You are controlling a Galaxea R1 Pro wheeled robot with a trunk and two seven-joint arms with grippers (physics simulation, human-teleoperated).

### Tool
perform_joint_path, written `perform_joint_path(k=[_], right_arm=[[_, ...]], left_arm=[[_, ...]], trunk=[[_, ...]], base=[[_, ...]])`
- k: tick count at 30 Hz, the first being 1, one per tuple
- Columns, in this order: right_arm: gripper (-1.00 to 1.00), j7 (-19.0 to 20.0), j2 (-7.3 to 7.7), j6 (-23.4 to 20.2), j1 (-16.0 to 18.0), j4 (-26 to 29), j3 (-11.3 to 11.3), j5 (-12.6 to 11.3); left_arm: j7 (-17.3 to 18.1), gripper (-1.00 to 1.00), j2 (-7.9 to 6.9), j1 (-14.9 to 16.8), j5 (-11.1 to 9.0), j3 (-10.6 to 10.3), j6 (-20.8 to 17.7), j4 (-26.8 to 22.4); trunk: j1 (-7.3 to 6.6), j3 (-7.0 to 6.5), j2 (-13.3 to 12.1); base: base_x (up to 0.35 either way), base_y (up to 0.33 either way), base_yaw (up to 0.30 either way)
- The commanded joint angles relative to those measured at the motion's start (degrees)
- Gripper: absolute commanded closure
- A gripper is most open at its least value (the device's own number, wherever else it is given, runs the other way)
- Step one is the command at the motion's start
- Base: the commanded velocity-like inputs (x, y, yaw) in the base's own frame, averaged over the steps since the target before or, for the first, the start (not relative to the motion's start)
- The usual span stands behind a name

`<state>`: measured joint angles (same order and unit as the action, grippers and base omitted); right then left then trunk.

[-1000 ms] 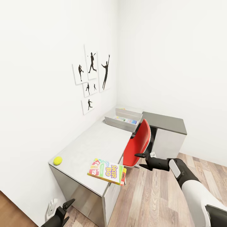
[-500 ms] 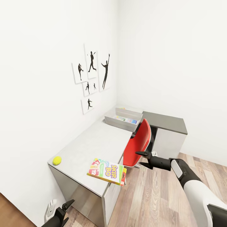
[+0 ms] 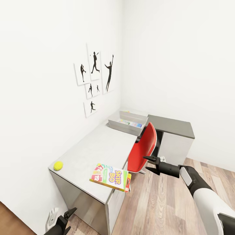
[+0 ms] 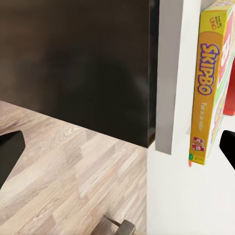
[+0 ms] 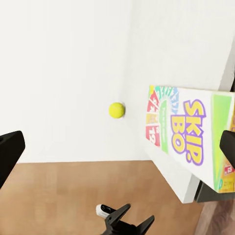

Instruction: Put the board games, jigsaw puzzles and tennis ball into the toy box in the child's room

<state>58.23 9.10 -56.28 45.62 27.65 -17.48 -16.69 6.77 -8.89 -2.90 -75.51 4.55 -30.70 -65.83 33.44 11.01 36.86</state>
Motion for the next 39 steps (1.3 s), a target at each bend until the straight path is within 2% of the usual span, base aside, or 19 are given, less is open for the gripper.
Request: perform_joint_path(k=[1, 22, 28, 31, 35, 36, 38, 39], right_arm=[[-1.0, 0.73, 0.03, -0.17, -0.02, -0.02, -0.21, 0.21], [-1.0, 2.35, 0.51, -0.51, -0.27, 0.16, -0.29, 0.02], [-1.0, 2.39, 1.06, -0.57, -0.27, 0.2, -0.31, -0.34], [-1.0, 2.38, 1.8, -0.67, -0.27, 0.2, -0.33, -0.73], [-1.0, 2.4, 3.52, -1.24, -0.25, 0.19, -0.31, -1.58], [-1.0, 2.4, 3.52, -1.24, -0.25, 0.19, -0.31, -1.58], [-1.0, 2.39, 4.55, -1.96, -0.15, 0.0, -0.3, -2.3], [-1.0, 2.39, 4.55, -1.96, -0.15, 0.0, -0.3, -2.3]], left_arm=[[0.04, -1.0, 0.01, 0.01, -0.19, 0.09, -0.32, -0.01], [-0.08, -1.0, 0.01, 0.0, -0.16, 0.03, -0.32, 0.08], [-0.08, -1.0, 0.01, 0.0, -0.16, 0.02, -0.29, 0.08], [-0.1, -1.0, 0.01, 0.02, -0.16, 0.02, -0.27, 0.08], [-0.14, -1.0, 0.01, 0.06, -0.12, -0.01, -0.25, 0.08], [-0.14, -1.0, 0.01, 0.06, -0.12, -0.01, -0.25, 0.08], [-0.15, -1.0, 0.01, 0.07, -0.1, -0.03, -0.24, 0.08], [-0.15, -1.0, 0.01, 0.07, -0.1, -0.03, -0.24, 0.08]], trunk=[[0.24, 0.26, 0.49], [4.86, 4.03, 8.91], [6.17, 5.11, 11.32], [6.83, 5.65, 12.52], [7.71, 6.37, 14.13], [7.93, 6.55, 14.53], [8.37, 6.91, 15.33], [8.59, 7.09, 15.73]], base=[[0.0, 0.0, 0.0], [0.0, 0.0, 0.0], [0.0, 0.0, 0.0], [0.0, 0.0, 0.0], [0.0, 0.0, 0.0], [0.0, 0.0, 0.0], [0.0, 0.0, 0.0], [0.0, 0.0, 0.0]])
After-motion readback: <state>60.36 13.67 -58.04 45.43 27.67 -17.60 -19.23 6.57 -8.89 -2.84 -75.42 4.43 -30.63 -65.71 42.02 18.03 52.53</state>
